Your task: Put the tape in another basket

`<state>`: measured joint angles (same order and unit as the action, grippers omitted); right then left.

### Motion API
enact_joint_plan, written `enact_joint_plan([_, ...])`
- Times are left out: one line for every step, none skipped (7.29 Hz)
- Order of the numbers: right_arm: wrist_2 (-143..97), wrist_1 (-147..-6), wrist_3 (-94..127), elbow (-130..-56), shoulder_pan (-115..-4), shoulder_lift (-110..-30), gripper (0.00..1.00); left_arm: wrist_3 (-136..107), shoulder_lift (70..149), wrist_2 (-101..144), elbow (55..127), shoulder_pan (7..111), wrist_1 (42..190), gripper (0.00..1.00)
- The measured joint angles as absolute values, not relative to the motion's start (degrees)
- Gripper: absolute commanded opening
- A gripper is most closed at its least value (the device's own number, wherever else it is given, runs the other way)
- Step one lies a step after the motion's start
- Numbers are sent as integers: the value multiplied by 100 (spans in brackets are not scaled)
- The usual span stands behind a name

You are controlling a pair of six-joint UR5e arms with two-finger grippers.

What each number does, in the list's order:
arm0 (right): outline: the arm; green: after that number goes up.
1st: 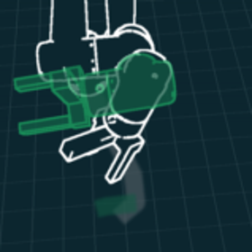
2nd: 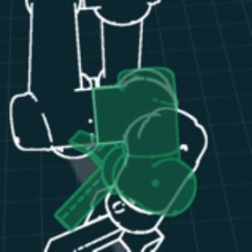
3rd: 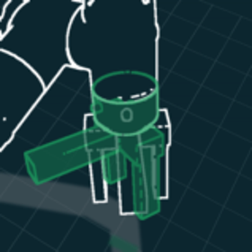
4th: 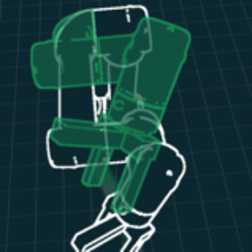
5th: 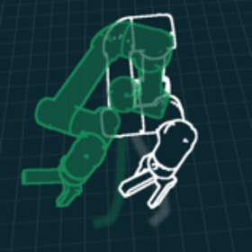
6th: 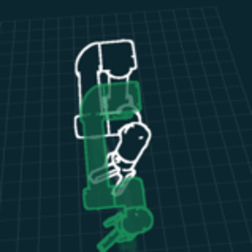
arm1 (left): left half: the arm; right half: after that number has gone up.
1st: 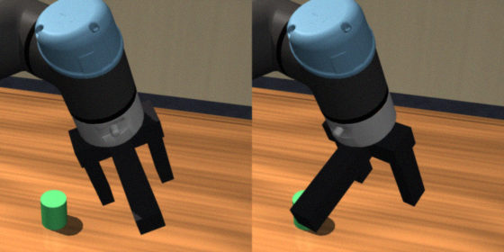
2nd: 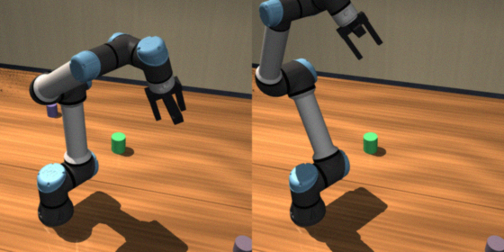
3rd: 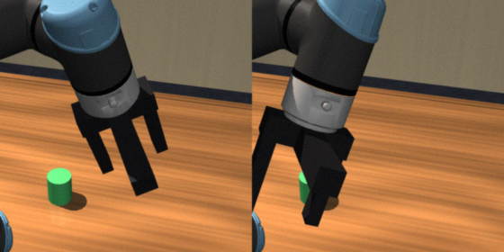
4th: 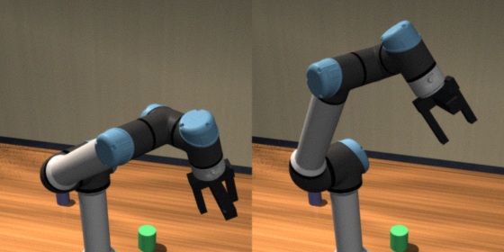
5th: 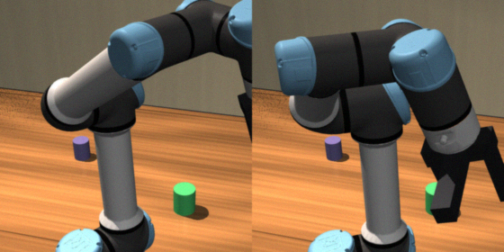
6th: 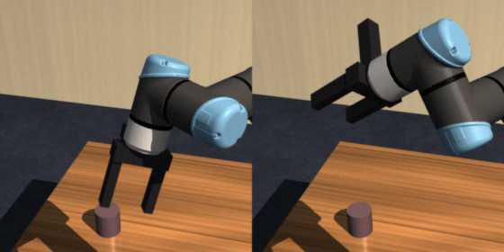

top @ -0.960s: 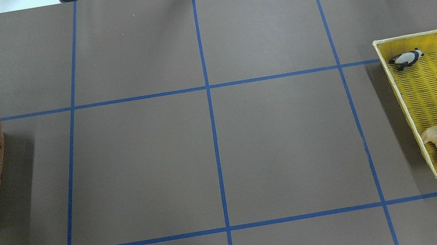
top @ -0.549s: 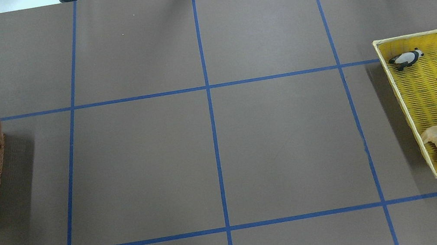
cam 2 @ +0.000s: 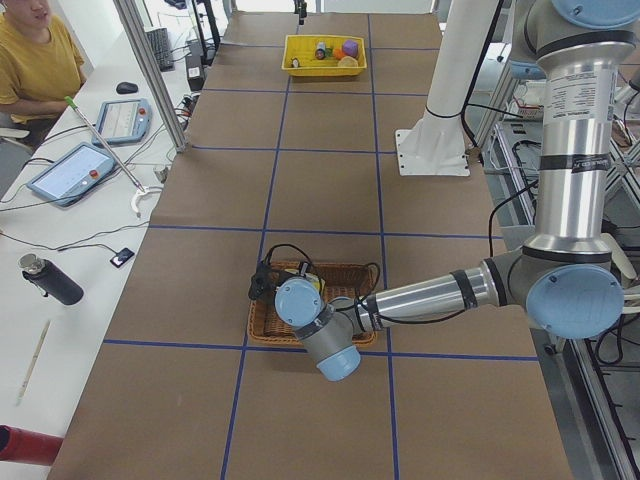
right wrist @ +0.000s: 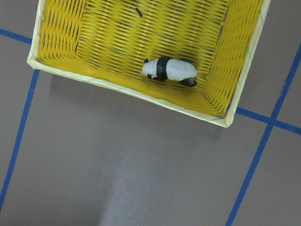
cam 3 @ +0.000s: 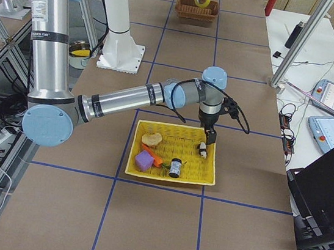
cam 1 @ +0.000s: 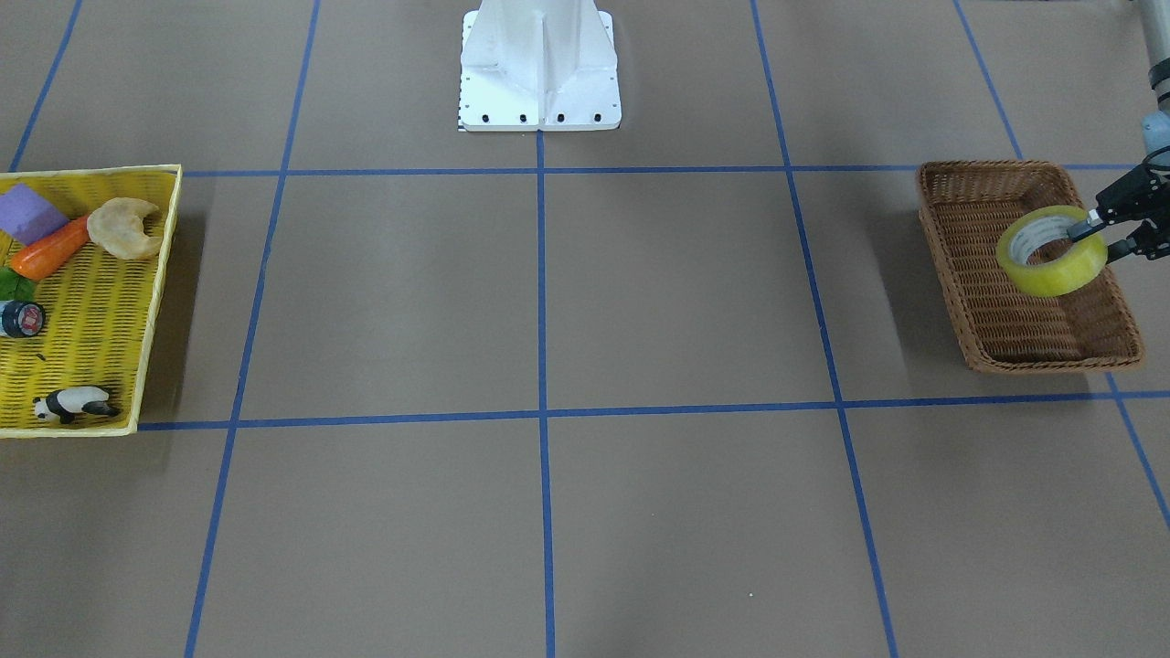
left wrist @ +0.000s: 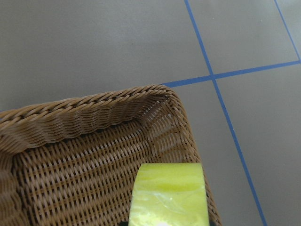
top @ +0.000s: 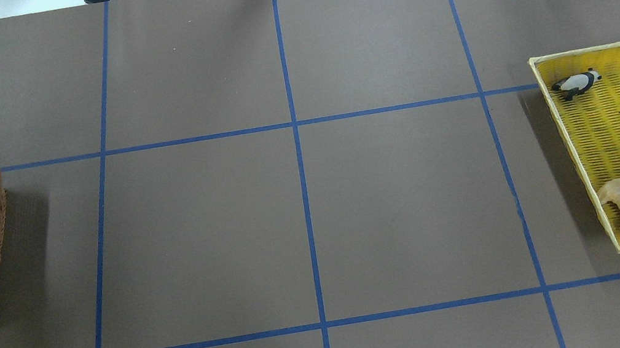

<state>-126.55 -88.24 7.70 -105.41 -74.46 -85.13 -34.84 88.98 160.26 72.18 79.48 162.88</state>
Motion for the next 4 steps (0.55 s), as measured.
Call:
enact_joint_plan([-12654,-8824,769,-10539,-7446,-8522,100,-3482,8907,16025,7216,7884,16297,80])
enact_joint_plan([-12645,-8824,753,-10538,-7446,-8539,100,-3481,8925,16025,7216,7856,16312,95])
enact_joint_plan([-12632,-8822,729,-10539,-7452,-8563,100,-3476,8962,16019,7210,7846,16332,98])
enact_joint_plan([-12629,-8820,721,-10539,-7460,-8582,100,-3473,9008,16004,7207,7843,16342,98])
